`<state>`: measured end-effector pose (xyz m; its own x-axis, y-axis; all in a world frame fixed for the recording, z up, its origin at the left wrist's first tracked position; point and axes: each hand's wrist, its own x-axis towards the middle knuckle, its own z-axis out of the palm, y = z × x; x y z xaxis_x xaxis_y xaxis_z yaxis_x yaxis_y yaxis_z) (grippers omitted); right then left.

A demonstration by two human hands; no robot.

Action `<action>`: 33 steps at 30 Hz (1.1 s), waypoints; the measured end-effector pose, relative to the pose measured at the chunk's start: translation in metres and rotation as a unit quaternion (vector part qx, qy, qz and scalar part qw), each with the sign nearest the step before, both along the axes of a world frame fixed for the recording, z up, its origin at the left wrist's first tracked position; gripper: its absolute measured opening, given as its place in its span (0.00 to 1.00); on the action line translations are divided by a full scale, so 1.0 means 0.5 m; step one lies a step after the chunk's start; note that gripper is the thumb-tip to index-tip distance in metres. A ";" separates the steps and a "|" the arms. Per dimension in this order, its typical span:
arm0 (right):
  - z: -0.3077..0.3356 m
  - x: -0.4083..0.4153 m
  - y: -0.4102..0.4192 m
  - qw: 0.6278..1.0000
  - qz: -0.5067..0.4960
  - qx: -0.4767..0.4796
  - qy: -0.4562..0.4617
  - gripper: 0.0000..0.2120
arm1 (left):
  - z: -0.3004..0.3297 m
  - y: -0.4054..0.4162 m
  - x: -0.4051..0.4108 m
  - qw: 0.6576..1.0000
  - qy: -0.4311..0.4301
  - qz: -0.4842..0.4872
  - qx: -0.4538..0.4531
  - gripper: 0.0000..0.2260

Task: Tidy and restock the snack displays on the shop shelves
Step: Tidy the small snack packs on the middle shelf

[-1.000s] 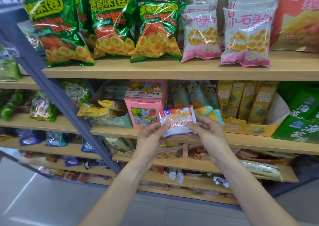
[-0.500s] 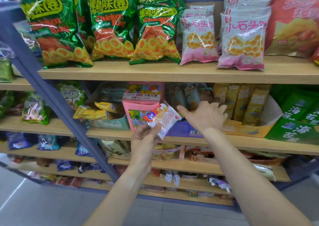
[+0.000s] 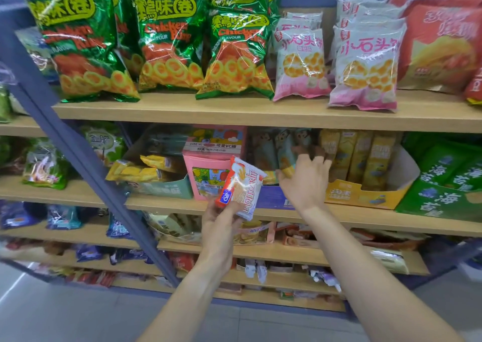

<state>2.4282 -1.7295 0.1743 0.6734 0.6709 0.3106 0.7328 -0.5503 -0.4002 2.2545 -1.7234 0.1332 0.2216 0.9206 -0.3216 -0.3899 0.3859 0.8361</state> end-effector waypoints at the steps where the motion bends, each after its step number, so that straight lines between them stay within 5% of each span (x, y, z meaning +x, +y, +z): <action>1: -0.001 0.004 0.002 0.999 0.007 0.023 0.047 0.22 | -0.001 0.000 0.000 1.000 -0.005 0.000 -0.010 0.14; 4: 0.020 0.014 0.013 0.985 0.024 0.065 0.156 0.24 | -0.006 0.005 0.005 0.999 -0.022 -0.009 -0.032 0.15; 8: 0.060 0.029 0.038 0.953 0.000 -0.021 0.301 0.19 | 0.000 0.012 0.011 0.997 -0.051 -0.030 -0.051 0.23; 13: 0.071 0.052 0.092 0.884 -0.027 -0.052 0.463 0.44 | -0.003 0.024 0.015 0.993 -0.082 -0.035 -0.078 0.11; 16: 0.091 0.051 0.106 0.871 0.009 -0.067 0.486 0.31 | -0.004 0.032 0.013 0.990 -0.107 -0.036 -0.086 0.13; 23: 0.078 0.025 0.148 0.904 0.017 -0.106 0.414 0.27 | 0.007 0.037 0.002 0.983 -0.145 -0.045 -0.100 0.17; 27: 0.062 0.015 0.167 0.946 -0.015 -0.112 0.304 0.34 | 0.008 0.039 -0.002 0.983 -0.142 -0.058 -0.097 0.20; 33: 0.055 -0.010 0.182 0.974 -0.010 -0.129 0.184 0.38 | -0.009 0.047 -0.001 0.993 -0.067 -0.070 -0.067 0.11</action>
<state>2.4231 -1.6385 0.2016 0.7205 0.6808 -0.1318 0.5544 -0.6797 -0.4802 2.2539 -1.7001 0.1285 0.3938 0.8283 -0.3985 -0.4294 0.5491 0.7170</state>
